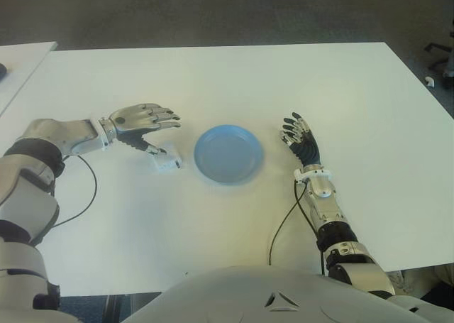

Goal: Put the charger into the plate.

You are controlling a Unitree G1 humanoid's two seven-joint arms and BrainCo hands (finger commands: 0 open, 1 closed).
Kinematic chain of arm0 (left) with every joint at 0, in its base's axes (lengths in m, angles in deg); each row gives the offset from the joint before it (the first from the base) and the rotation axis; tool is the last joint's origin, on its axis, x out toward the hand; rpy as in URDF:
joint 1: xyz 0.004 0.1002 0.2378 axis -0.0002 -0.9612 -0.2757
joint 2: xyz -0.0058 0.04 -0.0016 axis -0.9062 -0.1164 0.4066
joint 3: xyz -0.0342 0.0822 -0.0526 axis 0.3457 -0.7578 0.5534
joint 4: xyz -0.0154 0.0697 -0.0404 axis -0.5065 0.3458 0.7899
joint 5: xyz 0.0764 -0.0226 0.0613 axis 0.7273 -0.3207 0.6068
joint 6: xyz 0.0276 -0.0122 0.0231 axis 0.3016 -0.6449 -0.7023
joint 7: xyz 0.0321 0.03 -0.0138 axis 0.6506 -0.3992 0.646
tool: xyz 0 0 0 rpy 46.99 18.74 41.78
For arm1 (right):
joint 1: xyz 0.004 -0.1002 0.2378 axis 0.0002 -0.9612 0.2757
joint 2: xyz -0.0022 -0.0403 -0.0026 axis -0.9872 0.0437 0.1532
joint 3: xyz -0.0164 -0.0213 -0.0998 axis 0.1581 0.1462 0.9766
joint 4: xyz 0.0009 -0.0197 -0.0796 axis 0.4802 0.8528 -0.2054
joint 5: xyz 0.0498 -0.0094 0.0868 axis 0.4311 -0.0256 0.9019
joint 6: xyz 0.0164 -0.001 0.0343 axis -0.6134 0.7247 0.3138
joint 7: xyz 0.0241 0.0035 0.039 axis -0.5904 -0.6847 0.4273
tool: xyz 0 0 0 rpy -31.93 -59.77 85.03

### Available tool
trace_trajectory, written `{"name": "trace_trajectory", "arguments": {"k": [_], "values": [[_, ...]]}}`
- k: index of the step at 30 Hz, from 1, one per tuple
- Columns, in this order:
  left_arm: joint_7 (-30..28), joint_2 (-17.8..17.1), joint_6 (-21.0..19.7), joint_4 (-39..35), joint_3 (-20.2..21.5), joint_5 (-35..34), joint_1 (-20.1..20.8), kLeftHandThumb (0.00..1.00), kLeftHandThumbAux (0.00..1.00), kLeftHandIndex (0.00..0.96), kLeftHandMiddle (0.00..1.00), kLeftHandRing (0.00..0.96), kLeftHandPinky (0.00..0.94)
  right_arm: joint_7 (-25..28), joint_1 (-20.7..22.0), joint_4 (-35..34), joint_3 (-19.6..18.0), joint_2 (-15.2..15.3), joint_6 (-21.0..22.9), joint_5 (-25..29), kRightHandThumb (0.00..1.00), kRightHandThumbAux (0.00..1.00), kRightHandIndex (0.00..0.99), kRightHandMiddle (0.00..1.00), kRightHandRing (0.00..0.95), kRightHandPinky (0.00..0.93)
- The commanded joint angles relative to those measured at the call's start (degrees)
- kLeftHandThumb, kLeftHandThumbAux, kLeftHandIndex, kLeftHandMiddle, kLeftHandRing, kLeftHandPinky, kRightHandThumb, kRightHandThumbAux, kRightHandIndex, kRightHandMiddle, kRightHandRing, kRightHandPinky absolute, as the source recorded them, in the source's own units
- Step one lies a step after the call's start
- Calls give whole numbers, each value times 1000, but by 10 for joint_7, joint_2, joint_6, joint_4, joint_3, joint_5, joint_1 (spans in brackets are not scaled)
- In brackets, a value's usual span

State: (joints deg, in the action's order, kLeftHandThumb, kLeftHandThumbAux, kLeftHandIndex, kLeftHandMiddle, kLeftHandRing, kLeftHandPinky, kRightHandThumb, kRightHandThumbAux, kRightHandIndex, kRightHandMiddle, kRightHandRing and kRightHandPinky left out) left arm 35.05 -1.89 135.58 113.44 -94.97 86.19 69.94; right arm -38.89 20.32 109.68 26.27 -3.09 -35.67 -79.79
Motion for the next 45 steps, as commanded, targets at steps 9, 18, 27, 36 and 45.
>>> {"name": "trace_trajectory", "arguments": {"k": [9, 18, 27, 36, 45], "values": [[-39, -16, 2, -33, 39, -15, -25, 488, 165, 0, 0, 0, 0, -3, -16, 39, 7, 0, 3, -7, 686, 684, 31, 215, 205, 178], [-47, -16, 2, -39, 50, -14, -30, 488, 164, 0, 0, 0, 0, -10, -14, 44, 11, 2, 0, -15, 672, 658, 31, 210, 205, 181], [-47, -17, 2, -39, 55, -11, -34, 488, 164, 0, 0, 0, 0, -13, -12, 52, 11, 0, -5, -16, 681, 660, 28, 209, 203, 174], [-50, -19, 5, -42, 60, -11, -34, 488, 164, 0, 0, 0, 0, -15, -15, 41, 11, -1, 1, -19, 673, 668, 19, 191, 189, 176], [-53, -18, 6, -41, 62, -11, -33, 488, 164, 0, 0, 0, 0, -17, -13, 39, 13, 1, 10, -21, 659, 655, 21, 180, 179, 172]]}}
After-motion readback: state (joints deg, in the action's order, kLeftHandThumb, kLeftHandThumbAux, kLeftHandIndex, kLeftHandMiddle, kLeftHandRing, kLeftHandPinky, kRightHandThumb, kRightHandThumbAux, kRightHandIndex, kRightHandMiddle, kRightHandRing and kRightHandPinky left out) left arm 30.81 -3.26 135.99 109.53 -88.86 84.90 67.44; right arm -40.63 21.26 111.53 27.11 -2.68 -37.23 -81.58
